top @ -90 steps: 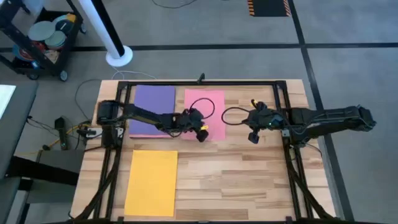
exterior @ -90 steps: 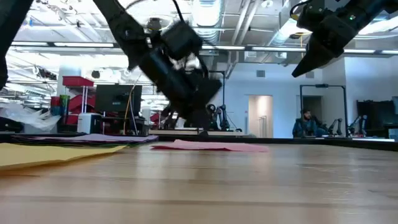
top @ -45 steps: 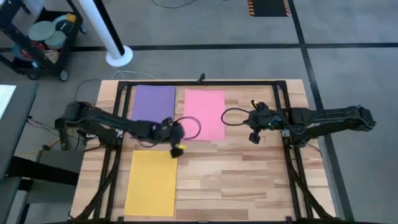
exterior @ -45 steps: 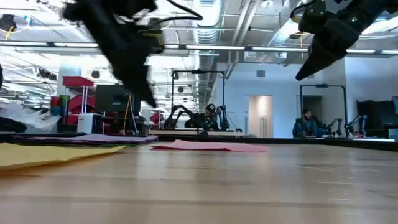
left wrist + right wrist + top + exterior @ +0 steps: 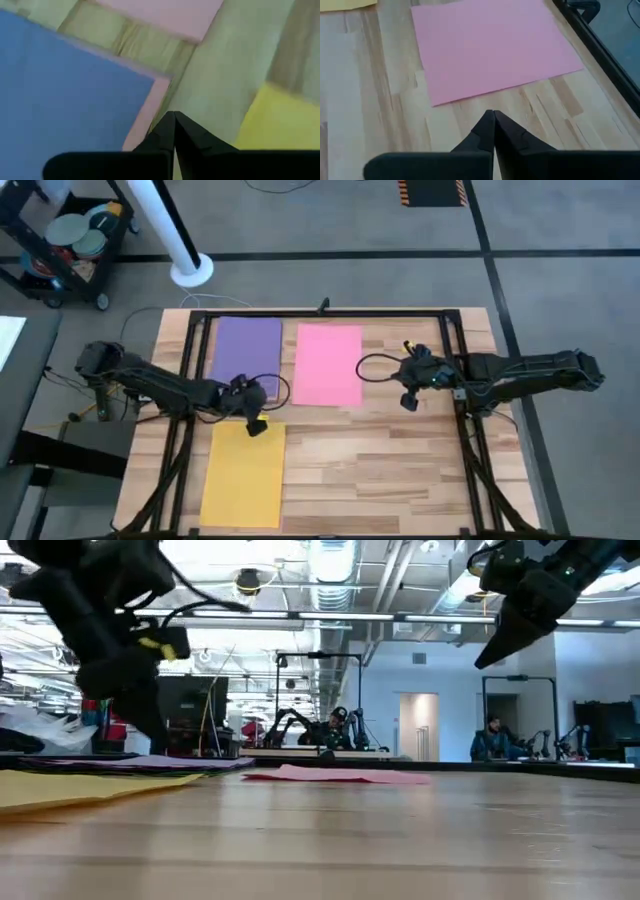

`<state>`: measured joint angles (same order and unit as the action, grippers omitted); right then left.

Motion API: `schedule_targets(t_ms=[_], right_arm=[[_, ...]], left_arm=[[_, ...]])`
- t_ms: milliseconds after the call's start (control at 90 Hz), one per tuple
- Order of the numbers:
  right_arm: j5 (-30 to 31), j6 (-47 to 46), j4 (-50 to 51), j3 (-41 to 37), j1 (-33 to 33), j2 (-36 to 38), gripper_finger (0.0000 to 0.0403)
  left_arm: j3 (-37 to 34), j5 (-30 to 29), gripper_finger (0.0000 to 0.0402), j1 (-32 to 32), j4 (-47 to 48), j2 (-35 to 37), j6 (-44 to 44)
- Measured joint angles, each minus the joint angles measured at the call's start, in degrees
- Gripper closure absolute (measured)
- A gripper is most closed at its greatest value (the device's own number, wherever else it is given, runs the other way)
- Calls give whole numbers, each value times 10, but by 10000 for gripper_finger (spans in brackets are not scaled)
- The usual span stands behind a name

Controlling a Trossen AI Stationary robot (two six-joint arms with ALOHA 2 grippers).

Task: Organize paper
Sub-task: Put the purple paper to the top right on the table

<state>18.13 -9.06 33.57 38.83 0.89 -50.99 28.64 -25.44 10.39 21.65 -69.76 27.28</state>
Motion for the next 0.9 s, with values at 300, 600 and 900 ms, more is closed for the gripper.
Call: schedule_targets(t_ms=[300,600,900], right_arm=[[0,0,-2,0,0,0,403],[0,0,-1,0,0,0,403],[0,0,-1,0,0,0,403]], left_arm=[[-1,-78,367,-4,-3,-38,-101],[-1,-53,326,-5,-22,-84,-116],[2,-84,323,-30,-32,-126,-102]])
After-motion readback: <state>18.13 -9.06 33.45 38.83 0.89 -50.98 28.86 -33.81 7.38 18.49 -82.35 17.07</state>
